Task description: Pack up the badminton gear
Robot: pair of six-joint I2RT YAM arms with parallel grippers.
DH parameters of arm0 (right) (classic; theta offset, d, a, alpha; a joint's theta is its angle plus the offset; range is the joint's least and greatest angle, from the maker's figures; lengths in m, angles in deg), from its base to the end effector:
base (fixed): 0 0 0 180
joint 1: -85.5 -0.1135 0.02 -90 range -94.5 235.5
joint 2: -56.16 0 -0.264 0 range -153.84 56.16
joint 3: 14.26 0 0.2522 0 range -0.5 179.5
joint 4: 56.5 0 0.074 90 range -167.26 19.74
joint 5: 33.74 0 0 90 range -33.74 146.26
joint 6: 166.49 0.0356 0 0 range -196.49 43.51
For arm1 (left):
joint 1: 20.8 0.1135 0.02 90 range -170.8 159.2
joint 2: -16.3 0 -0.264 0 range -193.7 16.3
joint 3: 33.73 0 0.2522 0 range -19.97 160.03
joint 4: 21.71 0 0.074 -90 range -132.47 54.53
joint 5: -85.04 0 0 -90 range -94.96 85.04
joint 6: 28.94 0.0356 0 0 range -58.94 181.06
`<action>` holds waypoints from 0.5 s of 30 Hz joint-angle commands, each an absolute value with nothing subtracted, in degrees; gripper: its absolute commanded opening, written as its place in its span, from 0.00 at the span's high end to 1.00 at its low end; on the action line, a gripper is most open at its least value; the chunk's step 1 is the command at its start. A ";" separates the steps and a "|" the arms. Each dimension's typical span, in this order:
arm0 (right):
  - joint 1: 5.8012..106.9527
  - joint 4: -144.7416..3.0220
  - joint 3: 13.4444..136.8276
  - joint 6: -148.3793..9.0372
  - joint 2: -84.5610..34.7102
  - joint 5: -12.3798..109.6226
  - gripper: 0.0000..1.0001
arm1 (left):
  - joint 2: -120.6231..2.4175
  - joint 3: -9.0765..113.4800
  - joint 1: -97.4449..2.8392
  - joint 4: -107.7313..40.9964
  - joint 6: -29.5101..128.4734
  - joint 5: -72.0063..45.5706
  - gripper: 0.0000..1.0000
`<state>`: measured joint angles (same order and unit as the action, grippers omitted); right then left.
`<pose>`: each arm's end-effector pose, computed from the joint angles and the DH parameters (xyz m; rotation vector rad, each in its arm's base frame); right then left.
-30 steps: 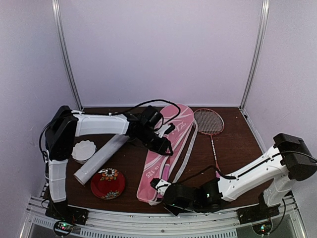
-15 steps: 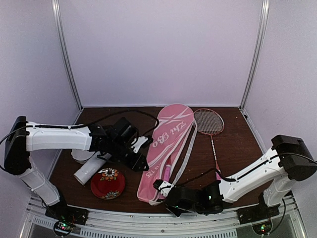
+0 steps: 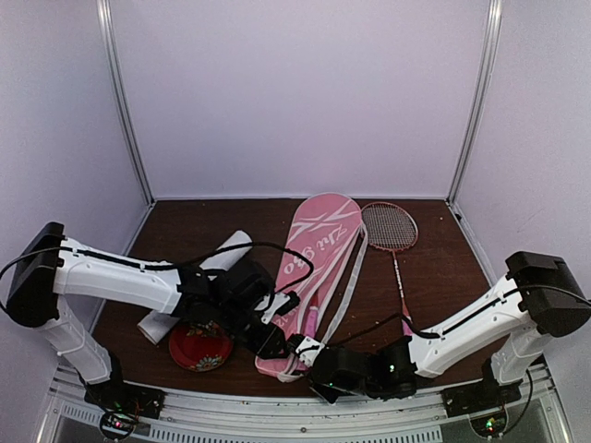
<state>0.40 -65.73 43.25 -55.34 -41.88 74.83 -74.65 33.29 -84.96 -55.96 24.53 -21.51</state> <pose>0.0385 0.3161 0.1288 -1.1632 2.1382 0.4737 0.1268 -0.2851 0.1833 0.8007 2.7580 -0.8960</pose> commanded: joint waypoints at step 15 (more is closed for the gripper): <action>0.68 -65.52 43.02 -55.02 -41.66 75.74 0.73 | -83.34 37.86 -86.88 -52.74 19.91 -20.13 0.70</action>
<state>0.40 -66.89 43.01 -55.19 -41.88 74.79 -81.67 36.22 -85.64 -54.39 21.29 -21.38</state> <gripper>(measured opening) 0.267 0.300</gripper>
